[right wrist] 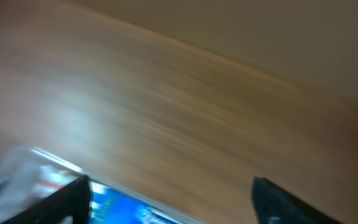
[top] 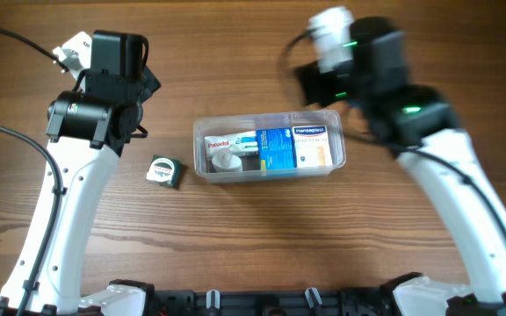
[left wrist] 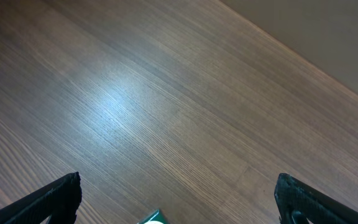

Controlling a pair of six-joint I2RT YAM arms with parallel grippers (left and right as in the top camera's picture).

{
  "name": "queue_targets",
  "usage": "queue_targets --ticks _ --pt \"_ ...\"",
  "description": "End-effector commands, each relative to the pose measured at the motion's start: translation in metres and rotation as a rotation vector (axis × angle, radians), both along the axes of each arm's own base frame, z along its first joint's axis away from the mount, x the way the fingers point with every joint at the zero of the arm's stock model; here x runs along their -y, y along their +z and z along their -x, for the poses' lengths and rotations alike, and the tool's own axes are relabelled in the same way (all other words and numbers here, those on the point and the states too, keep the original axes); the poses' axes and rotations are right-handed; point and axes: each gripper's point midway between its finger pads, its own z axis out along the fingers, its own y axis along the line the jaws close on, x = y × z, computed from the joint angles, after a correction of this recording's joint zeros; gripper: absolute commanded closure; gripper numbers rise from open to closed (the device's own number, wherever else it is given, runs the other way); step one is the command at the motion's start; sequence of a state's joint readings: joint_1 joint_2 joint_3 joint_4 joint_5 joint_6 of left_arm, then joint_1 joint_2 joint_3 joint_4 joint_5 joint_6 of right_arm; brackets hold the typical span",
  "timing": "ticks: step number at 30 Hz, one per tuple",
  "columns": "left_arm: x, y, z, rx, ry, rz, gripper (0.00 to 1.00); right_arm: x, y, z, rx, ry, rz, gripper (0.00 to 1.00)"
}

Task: Pack container
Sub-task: 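Withdraw the right gripper to the upper right, then reach the left gripper to the green Zam-Buk tin and grasp it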

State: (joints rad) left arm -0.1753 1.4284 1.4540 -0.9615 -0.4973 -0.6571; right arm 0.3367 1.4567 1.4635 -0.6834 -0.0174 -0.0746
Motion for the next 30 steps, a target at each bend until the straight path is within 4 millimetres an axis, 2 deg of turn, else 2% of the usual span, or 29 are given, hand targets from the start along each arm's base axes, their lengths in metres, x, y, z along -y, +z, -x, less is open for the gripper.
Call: queue_targets --ticks 1,4,7,22,25,29,30 --pt "-0.003 0.005 0.000 0.015 0.014 -0.009 0.00 0.085 0.015 0.001 -0.016 -0.266 -0.031 0.01" --pt "-0.003 0.005 0.000 0.015 0.014 -0.010 0.00 0.155 0.002 0.008 -0.083 -0.441 -0.019 0.00" --pt "-0.003 0.005 0.000 0.015 0.014 -0.010 0.00 0.187 -0.003 0.015 -0.112 -0.524 -0.016 0.00" --pt "-0.003 0.008 -0.004 0.039 0.014 -0.006 0.00 0.191 -0.003 0.016 -0.112 -0.535 -0.016 0.00" --pt "-0.006 -0.017 0.029 -0.158 -0.015 -0.035 0.00 0.191 -0.003 0.016 -0.112 -0.535 -0.016 0.00" --pt "0.008 -0.053 0.052 -0.308 -0.088 0.031 0.01 0.191 -0.003 0.016 -0.112 -0.535 -0.016 0.00" --pt "0.014 -0.063 0.053 -0.343 -0.152 0.030 0.00 0.191 -0.003 0.016 -0.112 -0.535 -0.016 0.00"
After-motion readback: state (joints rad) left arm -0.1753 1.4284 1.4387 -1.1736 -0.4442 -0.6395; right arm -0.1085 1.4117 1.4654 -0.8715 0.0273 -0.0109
